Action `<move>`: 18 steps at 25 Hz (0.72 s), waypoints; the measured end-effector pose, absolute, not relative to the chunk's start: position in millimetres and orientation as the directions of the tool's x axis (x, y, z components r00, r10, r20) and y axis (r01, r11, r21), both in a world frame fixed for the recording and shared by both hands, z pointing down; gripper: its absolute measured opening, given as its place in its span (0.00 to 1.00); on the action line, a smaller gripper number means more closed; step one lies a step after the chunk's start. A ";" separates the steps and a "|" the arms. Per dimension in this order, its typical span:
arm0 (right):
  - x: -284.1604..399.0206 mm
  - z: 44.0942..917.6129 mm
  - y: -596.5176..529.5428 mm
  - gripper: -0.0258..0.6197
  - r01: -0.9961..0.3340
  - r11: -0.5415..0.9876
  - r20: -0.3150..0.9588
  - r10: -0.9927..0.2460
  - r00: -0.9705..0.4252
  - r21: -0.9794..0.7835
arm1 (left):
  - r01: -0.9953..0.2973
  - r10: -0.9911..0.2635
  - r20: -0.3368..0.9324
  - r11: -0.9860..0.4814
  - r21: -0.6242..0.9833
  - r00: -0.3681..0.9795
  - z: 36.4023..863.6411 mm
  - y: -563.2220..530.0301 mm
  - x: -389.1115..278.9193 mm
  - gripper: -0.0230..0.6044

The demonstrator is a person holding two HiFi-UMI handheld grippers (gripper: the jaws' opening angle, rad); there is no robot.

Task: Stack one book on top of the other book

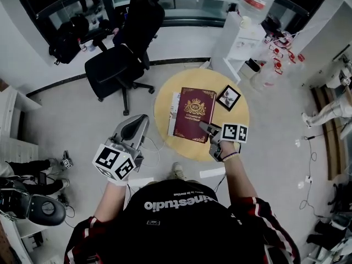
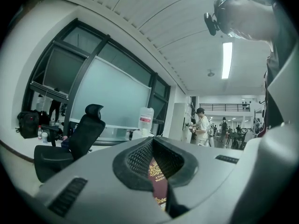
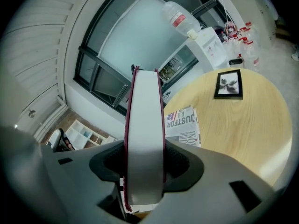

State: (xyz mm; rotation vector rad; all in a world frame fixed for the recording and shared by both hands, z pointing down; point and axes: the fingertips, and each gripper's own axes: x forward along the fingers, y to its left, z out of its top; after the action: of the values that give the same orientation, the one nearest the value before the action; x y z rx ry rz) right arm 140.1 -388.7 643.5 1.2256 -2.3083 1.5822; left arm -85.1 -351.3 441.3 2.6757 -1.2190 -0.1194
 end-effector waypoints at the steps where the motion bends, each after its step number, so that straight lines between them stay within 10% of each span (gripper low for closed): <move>1: 139.2 648.7 -390.9 0.41 -0.645 0.137 0.484 -0.550 -0.681 -0.751 | -0.739 -0.755 0.010 -0.639 0.212 0.656 441.6 -353.4 -83.6 0.06; 18: 129.6 729.7 -430.8 0.41 -0.597 0.013 0.538 -0.419 -0.732 -0.802 | -0.788 -0.798 0.050 -0.581 0.203 0.601 450.7 -388.6 -77.7 0.06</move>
State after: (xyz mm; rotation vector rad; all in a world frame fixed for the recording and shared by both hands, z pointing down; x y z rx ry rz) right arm 129.6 -430.8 729.7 1.0774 -2.1255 1.8128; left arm -77.7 -388.6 450.7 2.6233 -1.3174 -0.0696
